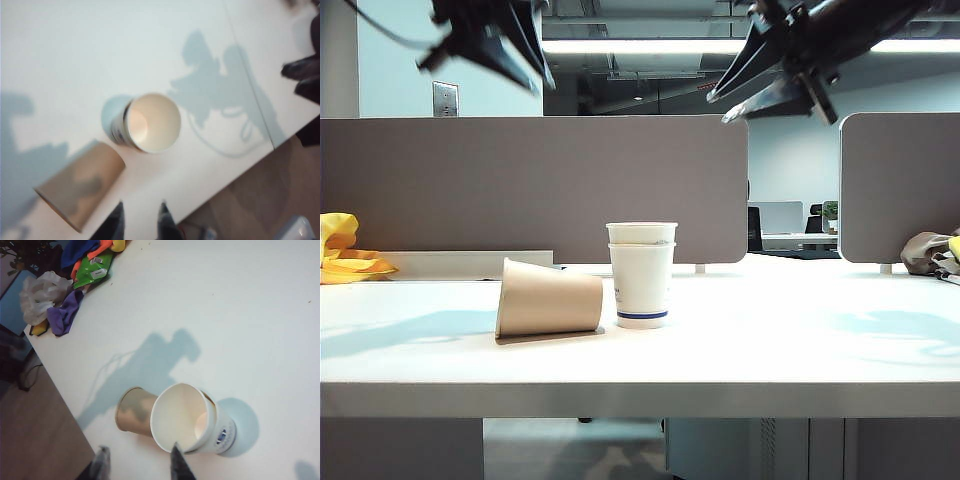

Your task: Pick up all the paper cups on the table one by one and stack them together.

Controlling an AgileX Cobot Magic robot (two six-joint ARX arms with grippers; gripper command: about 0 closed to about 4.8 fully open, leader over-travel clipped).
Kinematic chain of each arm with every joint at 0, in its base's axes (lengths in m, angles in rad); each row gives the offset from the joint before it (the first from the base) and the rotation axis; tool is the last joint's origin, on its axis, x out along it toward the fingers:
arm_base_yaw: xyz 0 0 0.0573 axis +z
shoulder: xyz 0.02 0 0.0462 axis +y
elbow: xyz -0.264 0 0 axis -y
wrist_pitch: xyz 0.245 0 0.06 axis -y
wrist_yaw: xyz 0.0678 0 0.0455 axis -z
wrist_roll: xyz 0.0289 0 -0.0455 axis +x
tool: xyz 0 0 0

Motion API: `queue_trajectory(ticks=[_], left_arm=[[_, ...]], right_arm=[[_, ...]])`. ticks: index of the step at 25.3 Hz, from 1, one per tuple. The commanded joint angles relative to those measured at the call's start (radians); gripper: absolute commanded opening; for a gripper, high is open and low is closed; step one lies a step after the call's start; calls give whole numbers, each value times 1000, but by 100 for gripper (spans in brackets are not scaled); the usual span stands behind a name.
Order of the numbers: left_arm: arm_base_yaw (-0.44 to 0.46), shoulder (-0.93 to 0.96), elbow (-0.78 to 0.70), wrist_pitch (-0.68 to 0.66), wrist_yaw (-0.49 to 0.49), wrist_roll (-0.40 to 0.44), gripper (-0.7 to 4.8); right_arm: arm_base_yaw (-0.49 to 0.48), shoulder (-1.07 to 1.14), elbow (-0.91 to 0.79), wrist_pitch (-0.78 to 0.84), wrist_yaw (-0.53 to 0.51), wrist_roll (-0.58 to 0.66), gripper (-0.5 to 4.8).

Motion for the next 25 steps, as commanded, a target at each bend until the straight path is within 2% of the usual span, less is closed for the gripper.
queue_trajectory(ticks=[1, 6, 12, 16, 21, 23, 25], left_arm=[[7, -77, 3, 80, -27, 3, 88], [7, -164, 2, 101, -85, 5, 87], [6, -228, 2, 175, -91, -3, 84], [6, -277, -28, 248, -127, 35, 84], [7, -373, -255, 413, -143, 2, 84], [7, -412, -470, 559, -157, -32, 84], [6, -429, -582, 676, -157, -74, 84]], right_arm=[[-2, -36, 3, -30, 28, -48, 159], [-2, -72, 1, -44, 27, -51, 159], [-10, -141, -1, -18, 30, -59, 159], [-23, -173, -2, 31, 50, -59, 159], [-27, -211, -55, 121, 74, -57, 158], [-27, -214, -90, 149, 77, -58, 158], [-26, -217, -126, 192, 76, -57, 158]])
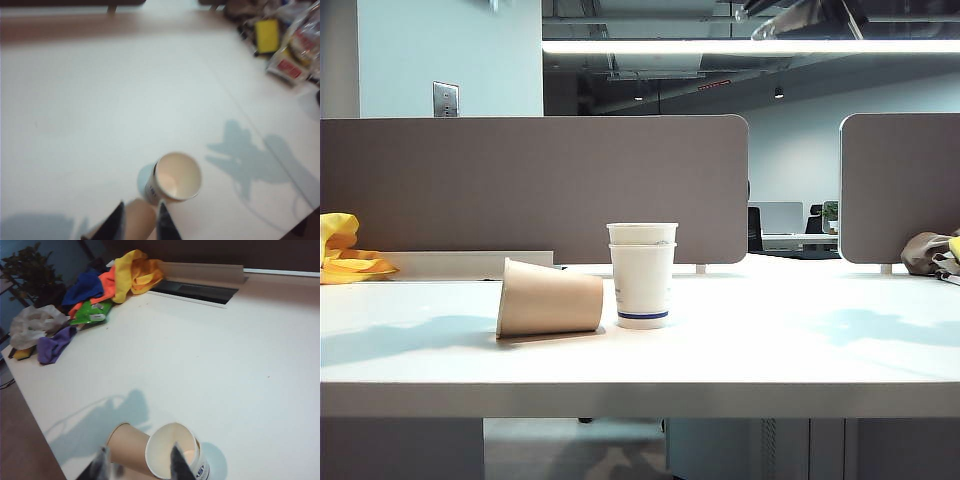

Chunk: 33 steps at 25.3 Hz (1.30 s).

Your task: Pick up all the paper cups on the table one by one and stack them together.

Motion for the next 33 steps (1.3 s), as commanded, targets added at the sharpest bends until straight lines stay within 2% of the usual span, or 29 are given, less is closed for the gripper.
queue_trajectory(ticks=[1, 5, 8, 13, 17, 20, 22, 24, 25, 28, 30, 33], left_arm=[[2, -35, -203, 262, -2, -101, 84], [4, -59, -423, 425, -18, -119, 84], [4, -85, -587, 599, -19, -213, 84], [19, -136, -736, 768, -61, -237, 84], [32, -136, -801, 785, -84, -237, 84], [41, -140, -903, 920, -87, -256, 80], [41, -142, -929, 970, -71, -270, 79], [41, -142, -934, 974, -50, -247, 79], [41, -141, -934, 968, -52, -213, 79], [57, -108, -935, 909, -67, -218, 80], [72, -56, -937, 957, 15, -209, 79], [84, -21, -936, 1023, 59, -225, 79]], right_arm=[[2, -13, -71, 103, 0, -1, 158], [2, -47, -194, 245, -8, 3, 158], [2, -90, -296, 357, 10, 42, 158], [2, -133, -394, 397, 40, 57, 157], [3, -136, -479, 409, 37, 57, 157], [8, -160, -594, 477, 47, 58, 157], [8, -187, -632, 489, 66, 58, 157], [8, -208, -653, 495, 70, 58, 157], [7, -217, -660, 495, 82, 56, 158], [7, -217, -673, 486, 81, 52, 158], [8, -218, -686, 485, 78, 53, 158], [7, -219, -687, 475, 78, 50, 158]])
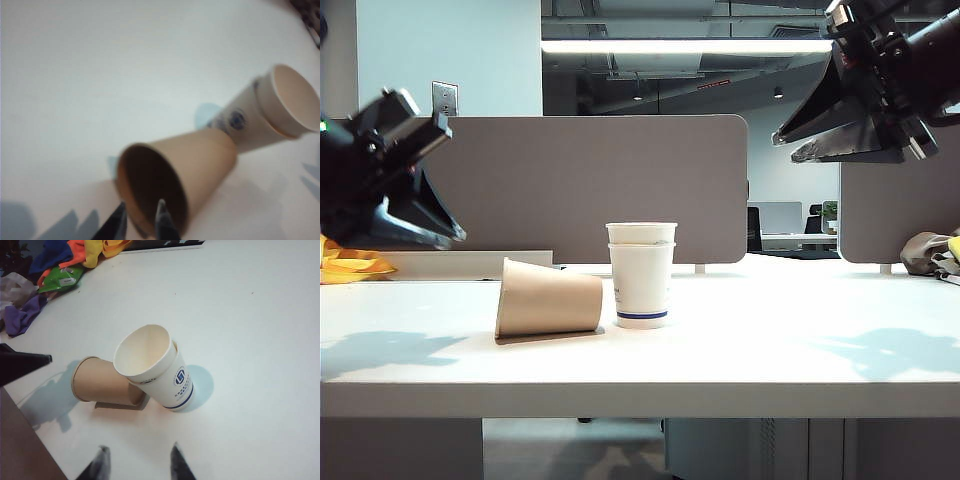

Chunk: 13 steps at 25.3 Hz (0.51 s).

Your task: Pick up all the paper cups on the table one by one and stack them together.

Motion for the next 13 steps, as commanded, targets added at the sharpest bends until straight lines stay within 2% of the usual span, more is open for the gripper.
queue_trajectory(ticks=[1, 8, 13], left_arm=[[8, 15, 4, 90, 53, -3, 79], [9, 71, 4, 68, 64, -2, 79], [10, 159, 5, 143, 159, -25, 80]], right_arm=[[1, -4, 2, 8, -2, -5, 158], [0, -5, 2, 11, 1, -5, 158], [0, -14, 2, 9, 1, -4, 158]])
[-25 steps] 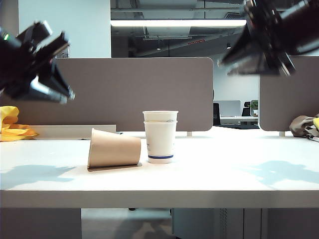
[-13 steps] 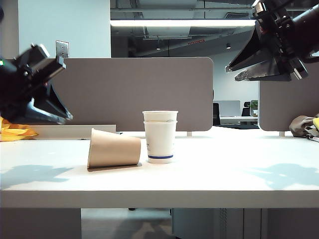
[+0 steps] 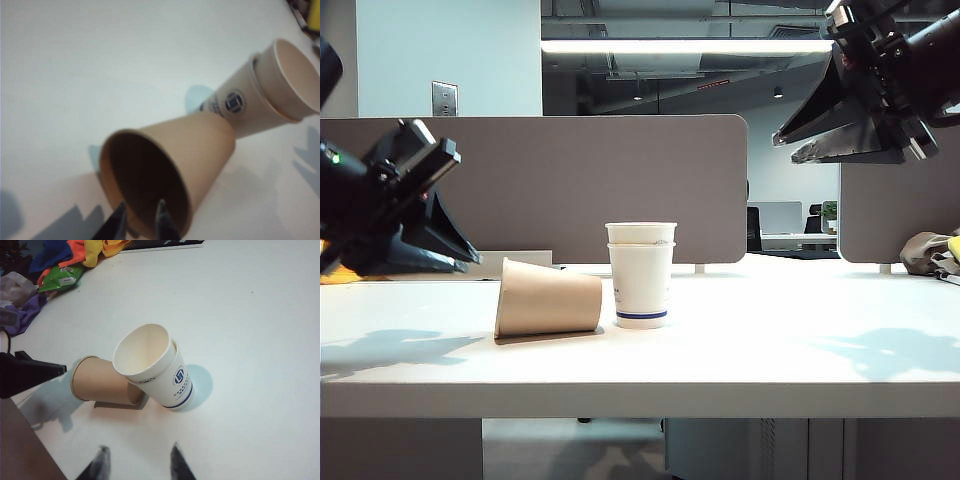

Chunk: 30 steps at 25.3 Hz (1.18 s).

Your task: Pick up all the paper cups on the table one by one and stack them together.

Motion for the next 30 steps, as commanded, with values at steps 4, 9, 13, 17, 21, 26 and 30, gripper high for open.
queue_trajectory(ticks=[4, 9, 13, 17, 21, 26, 30], left_arm=[[2, 56, 1, 156, 163, -58, 85], [2, 58, 1, 164, 193, -67, 85], [4, 73, 1, 165, 192, -67, 85], [7, 103, 1, 169, 194, -67, 85], [9, 125, 2, 196, 211, -68, 84], [9, 135, 16, 233, 222, -94, 79], [9, 196, 68, 233, 257, -122, 49]], right_arm=[[1, -24, 3, 10, 1, -2, 158], [1, -24, 3, 9, 1, -2, 158], [1, -24, 3, 9, 0, -2, 158], [1, -25, 3, 9, -2, 5, 158], [1, -29, 3, 8, -2, 5, 157], [0, -29, 3, -1, -2, 5, 157], [1, -30, 3, -10, -2, 5, 157]])
